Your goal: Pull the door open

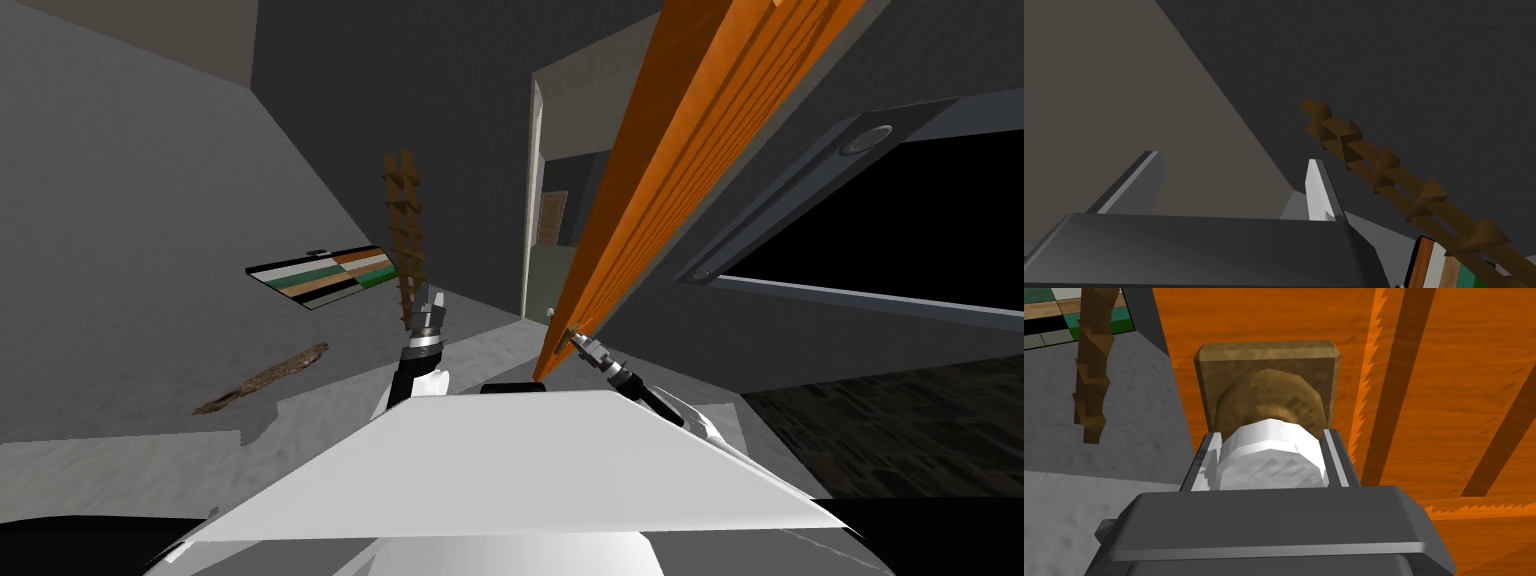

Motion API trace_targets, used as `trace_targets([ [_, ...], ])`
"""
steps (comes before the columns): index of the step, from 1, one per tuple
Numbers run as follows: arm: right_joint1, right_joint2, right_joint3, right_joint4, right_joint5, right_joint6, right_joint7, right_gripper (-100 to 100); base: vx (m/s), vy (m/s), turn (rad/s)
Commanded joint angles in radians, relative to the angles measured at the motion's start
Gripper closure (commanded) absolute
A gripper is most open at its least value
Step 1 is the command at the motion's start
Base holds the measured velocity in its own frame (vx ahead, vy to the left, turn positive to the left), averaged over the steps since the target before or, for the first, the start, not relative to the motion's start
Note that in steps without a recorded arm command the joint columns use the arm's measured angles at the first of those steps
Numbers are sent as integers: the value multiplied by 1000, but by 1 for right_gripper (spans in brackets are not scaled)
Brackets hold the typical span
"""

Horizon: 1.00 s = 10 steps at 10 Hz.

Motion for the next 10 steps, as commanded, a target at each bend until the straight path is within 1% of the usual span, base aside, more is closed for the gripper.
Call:
trace_targets([
  [1, 23, -26, 14, -11, 14, -46, -14, 100, 1, -60, -73],
  [2, 32, -39, 24, -14, 23, -69, -20, 100, -26, -29, -49],
  [3, 32, -39, 24, -14, 23, -69, -20, 100, -2, -13, -9],
  [5, 47, -60, 40, -18, 38, -107, -31, 100, 16, -21, -29],
  [6, 53, -67, 46, -20, 44, -120, -35, 100, 18, -43, -33],
  [7, 56, -72, 49, -21, 47, -129, -38, 100, 7, -50, -17],
  [8, 56, -73, 34, -34, 39, -115, -31, 100, -1, -12, 23],
  [9, 48, -77, 41, -10, 46, -143, -40, 100, 0, 0, 0],
  [10, 44, -79, 44, 7, 50, -161, -46, 100, 3, 6, -16],
])
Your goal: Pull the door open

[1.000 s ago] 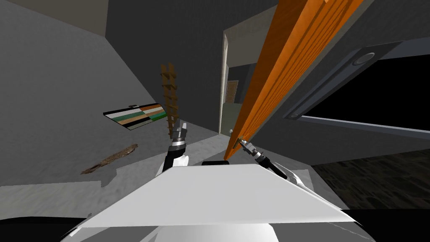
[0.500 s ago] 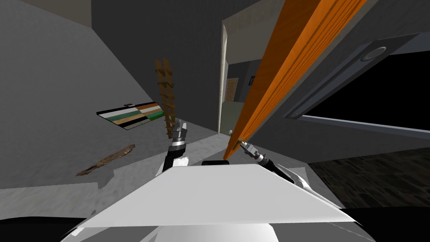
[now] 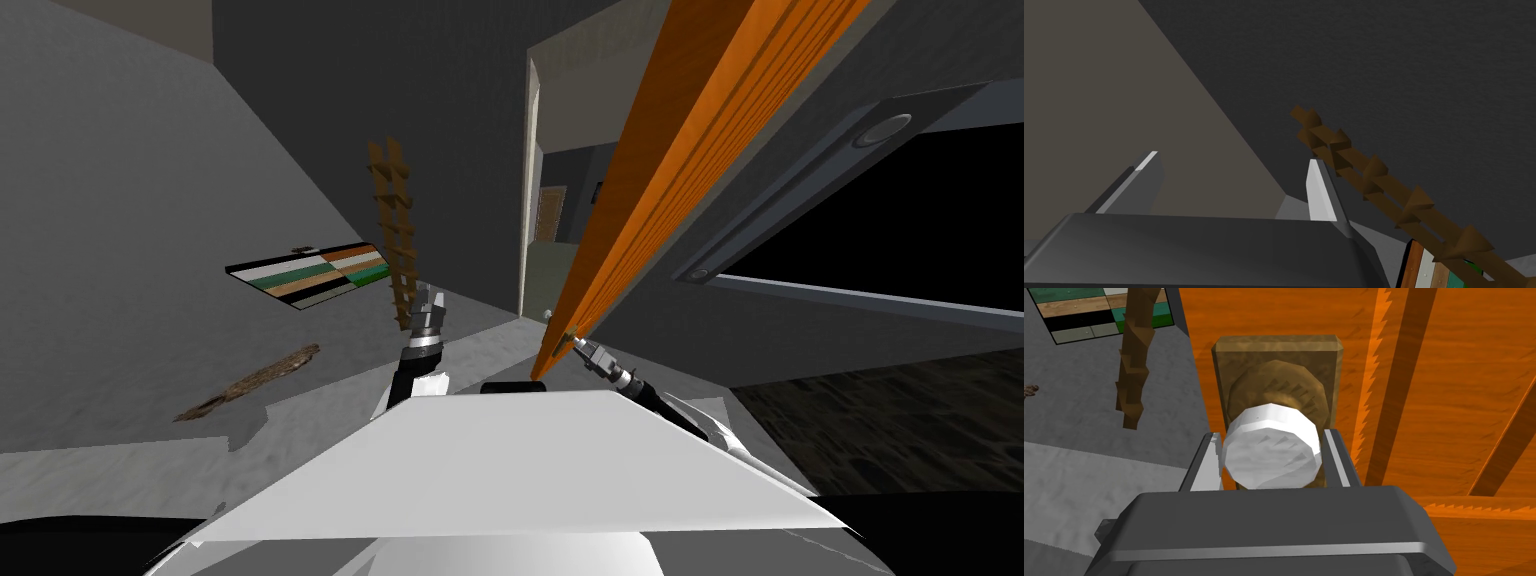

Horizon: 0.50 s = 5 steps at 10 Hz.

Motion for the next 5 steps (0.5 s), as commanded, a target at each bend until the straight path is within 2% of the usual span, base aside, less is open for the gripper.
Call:
trace_targets([
  [1, 1, -8, 9, 28, 9, -43, -10, 100, 3, 6, -22],
  [3, -10, -16, 20, 76, 22, -94, -25, 100, -1, 5, -31],
  [4, -10, -16, 20, 76, 22, -98, -25, 100, -3, 1, -19],
  [5, -16, -21, 26, 102, 29, -128, -34, 100, -5, -2, -10],
])
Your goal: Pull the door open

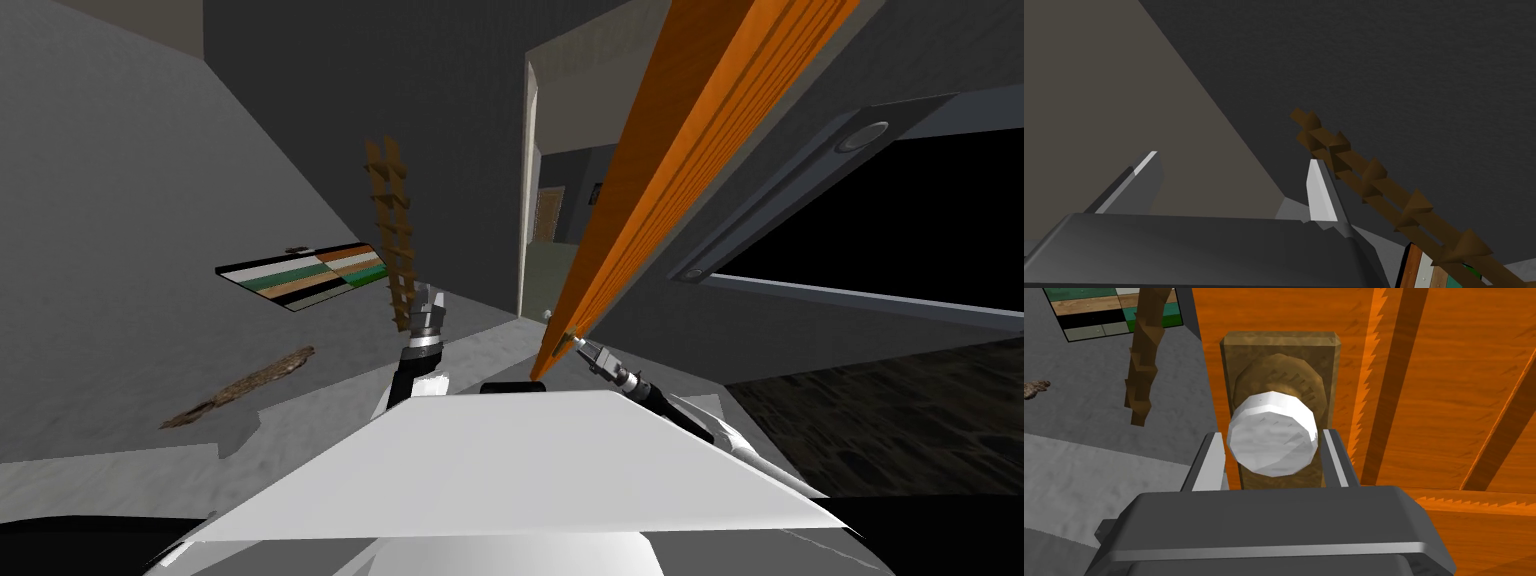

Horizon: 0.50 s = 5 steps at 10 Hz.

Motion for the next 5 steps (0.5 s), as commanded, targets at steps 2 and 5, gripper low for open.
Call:
trace_targets([
  [2, 1, -9, 15, 43, 13, -57, -14, 100, -1, -19, -47],
  [5, 14, -11, 9, 105, 7, -120, -23, -100, -7, -12, -20],
])
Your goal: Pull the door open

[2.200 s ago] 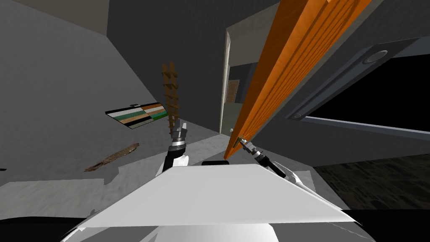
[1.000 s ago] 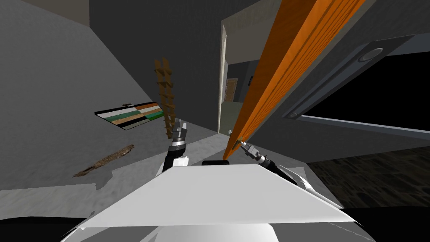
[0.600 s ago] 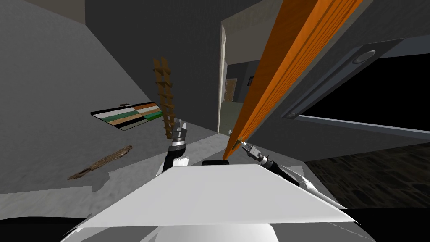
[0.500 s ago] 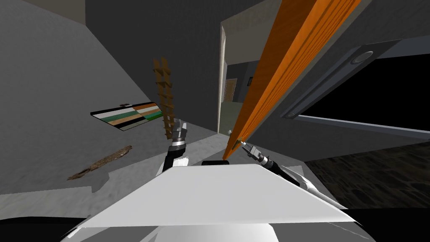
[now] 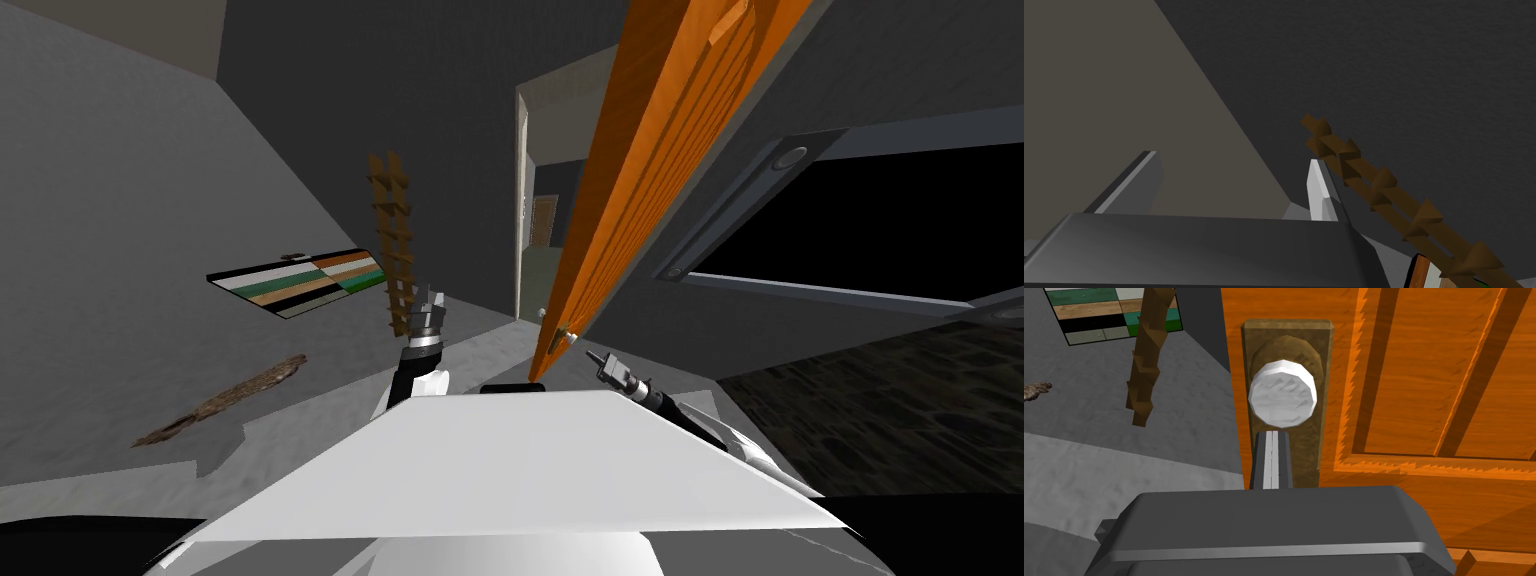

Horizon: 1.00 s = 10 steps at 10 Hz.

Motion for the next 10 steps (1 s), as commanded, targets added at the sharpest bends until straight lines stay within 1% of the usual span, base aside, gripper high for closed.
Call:
trace_targets([
  [1, 12, -3, -7, 36, -8, -39, -6, -100, 5, 15, -6],
  [7, 69, -6, -35, 189, -43, -198, -21, -100, 4, 22, 0],
  [9, 83, -7, -42, 229, -53, -240, -26, -100, -10, 44, 14],
  [10, 89, -8, -44, 244, -57, -255, -27, -100, -15, 43, 12],
])
